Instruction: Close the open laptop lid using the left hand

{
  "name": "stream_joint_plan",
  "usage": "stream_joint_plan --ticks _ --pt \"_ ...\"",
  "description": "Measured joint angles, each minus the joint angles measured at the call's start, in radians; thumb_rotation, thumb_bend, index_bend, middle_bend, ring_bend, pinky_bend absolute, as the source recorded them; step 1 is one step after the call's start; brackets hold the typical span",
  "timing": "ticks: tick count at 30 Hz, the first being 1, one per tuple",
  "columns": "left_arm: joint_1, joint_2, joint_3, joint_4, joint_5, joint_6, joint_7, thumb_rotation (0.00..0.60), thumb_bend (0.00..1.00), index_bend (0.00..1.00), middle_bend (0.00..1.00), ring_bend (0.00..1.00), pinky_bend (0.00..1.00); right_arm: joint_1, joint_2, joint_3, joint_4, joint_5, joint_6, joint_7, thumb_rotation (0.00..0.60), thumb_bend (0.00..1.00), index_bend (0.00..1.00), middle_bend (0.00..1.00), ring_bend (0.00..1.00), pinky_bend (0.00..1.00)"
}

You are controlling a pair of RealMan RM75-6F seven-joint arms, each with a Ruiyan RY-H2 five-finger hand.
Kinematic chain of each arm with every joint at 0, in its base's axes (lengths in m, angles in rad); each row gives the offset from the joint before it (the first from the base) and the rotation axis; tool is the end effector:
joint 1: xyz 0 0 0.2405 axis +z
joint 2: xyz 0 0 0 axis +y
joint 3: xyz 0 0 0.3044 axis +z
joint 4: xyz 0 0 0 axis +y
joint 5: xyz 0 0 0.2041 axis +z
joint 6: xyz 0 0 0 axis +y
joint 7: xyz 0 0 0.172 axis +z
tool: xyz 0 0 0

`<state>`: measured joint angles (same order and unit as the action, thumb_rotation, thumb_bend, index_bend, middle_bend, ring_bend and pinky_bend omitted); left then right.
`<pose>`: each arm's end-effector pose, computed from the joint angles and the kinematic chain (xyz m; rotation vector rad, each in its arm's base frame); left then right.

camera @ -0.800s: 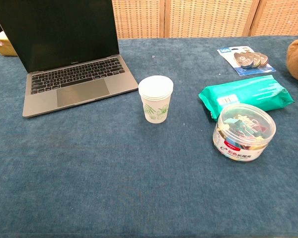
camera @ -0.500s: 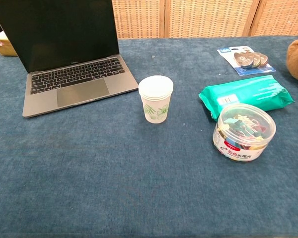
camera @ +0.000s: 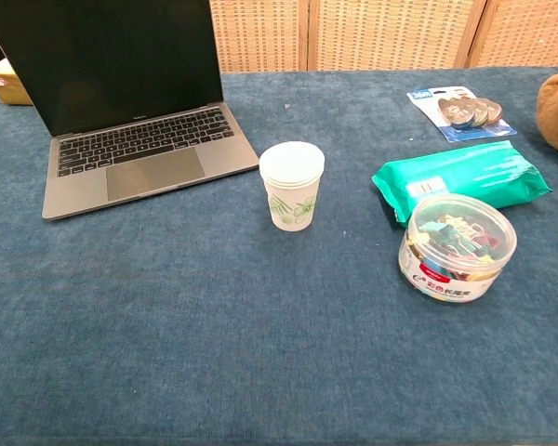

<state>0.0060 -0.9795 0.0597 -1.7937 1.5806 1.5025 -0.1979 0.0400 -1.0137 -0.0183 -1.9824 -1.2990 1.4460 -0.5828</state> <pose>-0.3353 0.1567 0.2000 -1.3390 -1.1896 -0.9912 -0.3313 -0.1736 0.1824 1.4405 -0.8827 0.4419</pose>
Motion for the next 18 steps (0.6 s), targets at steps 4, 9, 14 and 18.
stream_joint_plan --ticks 4,9,14,18 --pt "0.001 0.000 0.001 -0.001 0.003 0.002 0.000 0.600 0.19 0.28 0.08 0.15 0.14 0.002 0.000 -0.001 0.000 0.001 -0.005 0.000 0.600 0.37 0.21 0.00 0.00 0.00" --pt "0.000 0.000 0.002 0.000 0.005 -0.001 -0.004 0.600 0.19 0.28 0.08 0.15 0.14 0.002 -0.001 -0.002 -0.002 0.003 -0.005 -0.004 0.600 0.37 0.21 0.00 0.00 0.00" --pt "-0.013 -0.001 -0.008 -0.002 -0.005 -0.014 -0.006 0.600 0.19 0.28 0.08 0.15 0.14 0.001 0.001 0.003 -0.003 0.013 -0.001 0.000 0.600 0.37 0.21 0.00 0.00 0.00" --pt "-0.051 0.011 -0.040 -0.013 -0.015 -0.040 -0.001 0.600 0.19 0.28 0.08 0.15 0.14 0.003 0.002 0.005 -0.002 0.021 -0.006 0.002 0.600 0.37 0.21 0.00 0.00 0.00"
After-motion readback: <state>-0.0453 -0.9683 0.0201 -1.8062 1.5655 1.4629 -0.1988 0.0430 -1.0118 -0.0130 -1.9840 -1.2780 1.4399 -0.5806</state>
